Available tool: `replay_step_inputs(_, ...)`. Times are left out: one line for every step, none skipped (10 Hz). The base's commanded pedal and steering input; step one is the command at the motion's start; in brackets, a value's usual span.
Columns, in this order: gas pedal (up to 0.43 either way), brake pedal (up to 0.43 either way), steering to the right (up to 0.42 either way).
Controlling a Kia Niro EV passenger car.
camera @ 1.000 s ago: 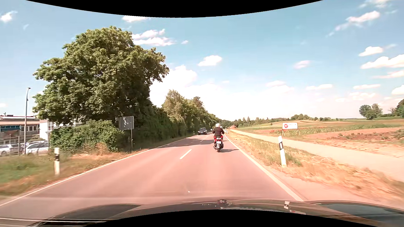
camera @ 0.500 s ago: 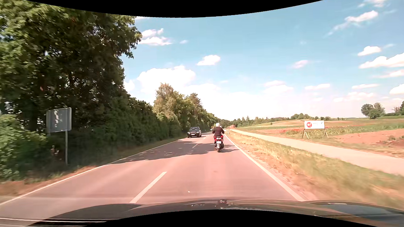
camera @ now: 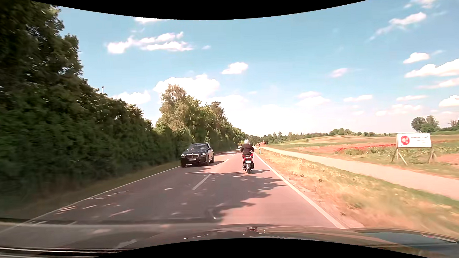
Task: Follow the waypoints while adhering to traffic rules and regulations
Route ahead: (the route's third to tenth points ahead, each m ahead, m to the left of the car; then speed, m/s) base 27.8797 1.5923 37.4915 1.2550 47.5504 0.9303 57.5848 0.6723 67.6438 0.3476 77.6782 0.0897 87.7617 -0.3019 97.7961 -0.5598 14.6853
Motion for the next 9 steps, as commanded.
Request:
replay_step_inputs(0.169, 0.012, 0.006)
replay_step_inputs(0.169, 0.012, 0.005)
replay_step_inputs(0.169, 0.012, 0.005)
replay_step_inputs(0.169, 0.012, 0.005)
replay_step_inputs(0.169, 0.012, 0.004)
replay_step_inputs(0.169, 0.012, 0.003)
replay_step_inputs(0.169, 0.012, 0.002)
replay_step_inputs(0.169, 0.012, 0.002)
replay_step_inputs(0.169, 0.012, 0.002)
